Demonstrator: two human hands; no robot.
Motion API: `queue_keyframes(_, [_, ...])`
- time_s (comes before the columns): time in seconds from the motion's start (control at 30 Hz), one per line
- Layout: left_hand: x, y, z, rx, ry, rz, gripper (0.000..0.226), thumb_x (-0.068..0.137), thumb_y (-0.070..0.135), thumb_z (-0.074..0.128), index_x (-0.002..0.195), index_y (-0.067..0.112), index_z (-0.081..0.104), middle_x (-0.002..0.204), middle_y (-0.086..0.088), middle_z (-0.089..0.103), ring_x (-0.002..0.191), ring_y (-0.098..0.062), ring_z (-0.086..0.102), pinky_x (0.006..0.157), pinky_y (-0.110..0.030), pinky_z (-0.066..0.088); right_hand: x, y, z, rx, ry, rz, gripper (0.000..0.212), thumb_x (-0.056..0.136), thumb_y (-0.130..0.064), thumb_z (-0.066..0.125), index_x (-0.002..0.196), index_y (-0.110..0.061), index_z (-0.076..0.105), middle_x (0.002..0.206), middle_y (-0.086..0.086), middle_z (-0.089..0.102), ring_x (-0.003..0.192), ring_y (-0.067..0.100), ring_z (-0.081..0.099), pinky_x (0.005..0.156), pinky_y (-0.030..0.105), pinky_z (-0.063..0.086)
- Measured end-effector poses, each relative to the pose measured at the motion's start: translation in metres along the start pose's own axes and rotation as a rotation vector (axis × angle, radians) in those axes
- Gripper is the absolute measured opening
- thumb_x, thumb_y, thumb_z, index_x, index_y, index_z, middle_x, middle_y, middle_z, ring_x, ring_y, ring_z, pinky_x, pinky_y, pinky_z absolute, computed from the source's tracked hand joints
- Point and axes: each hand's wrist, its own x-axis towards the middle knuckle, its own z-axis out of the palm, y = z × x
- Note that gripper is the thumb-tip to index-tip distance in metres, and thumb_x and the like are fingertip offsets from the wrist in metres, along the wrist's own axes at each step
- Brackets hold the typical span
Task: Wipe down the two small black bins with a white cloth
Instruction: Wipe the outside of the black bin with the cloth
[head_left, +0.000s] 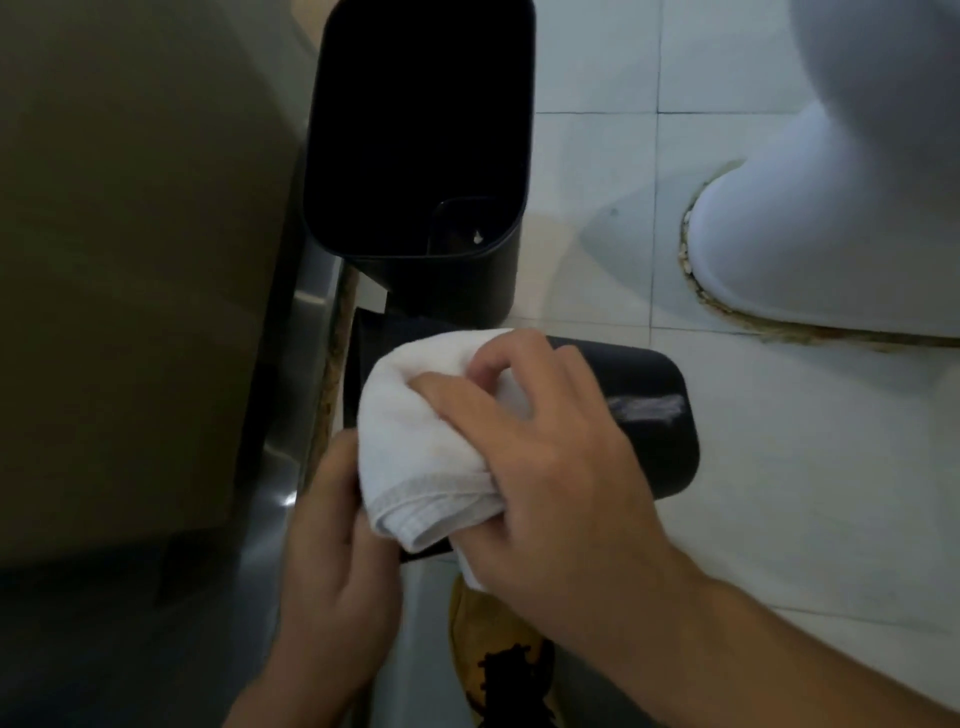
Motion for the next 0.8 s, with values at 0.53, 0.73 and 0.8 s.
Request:
queue_keyframes(0.53, [0.007, 0.009, -0.002, 0.185, -0.06, -0.051, 0.032, 0.094, 0.048, 0.032, 0.084, 0.029, 0.056, 0.076, 0.01, 0.063, 0.06, -0.008, 0.059, 0.043, -0.021, 0.043, -0.034, 0.096, -0.003, -0.063, 0.231, 0.382, 0.044, 0.076, -0.02, 0.061, 0.12, -0.018, 0.063, 0.115, 0.007, 0.053, 0.095, 0.029, 0.054, 0.074, 0.032, 0.042])
queue_keyframes(0.73, [0.012, 0.004, -0.007, 0.232, -0.086, -0.049, 0.028, 0.102, 0.013, 0.047, 0.082, 0.032, 0.053, 0.079, 0.023, 0.065, 0.066, 0.007, 0.059, 0.054, -0.006, 0.044, -0.021, 0.013, 0.014, 0.051, 0.072, -0.146, 0.055, 0.075, -0.033, 0.078, 0.127, -0.021, 0.062, 0.117, 0.004, 0.051, 0.099, 0.022, 0.048, 0.074, 0.031, 0.047])
queue_keyframes(0.8, [0.013, 0.005, -0.007, 0.241, -0.066, -0.024, 0.027, 0.101, 0.027, 0.044, 0.076, 0.03, 0.051, 0.076, 0.012, 0.062, 0.059, 0.001, 0.055, 0.049, -0.012, 0.042, -0.023, 0.032, 0.018, 0.01, 0.104, -0.186, 0.056, 0.074, -0.028, 0.078, 0.127, -0.02, 0.062, 0.118, 0.005, 0.051, 0.098, 0.025, 0.049, 0.074, 0.032, 0.049])
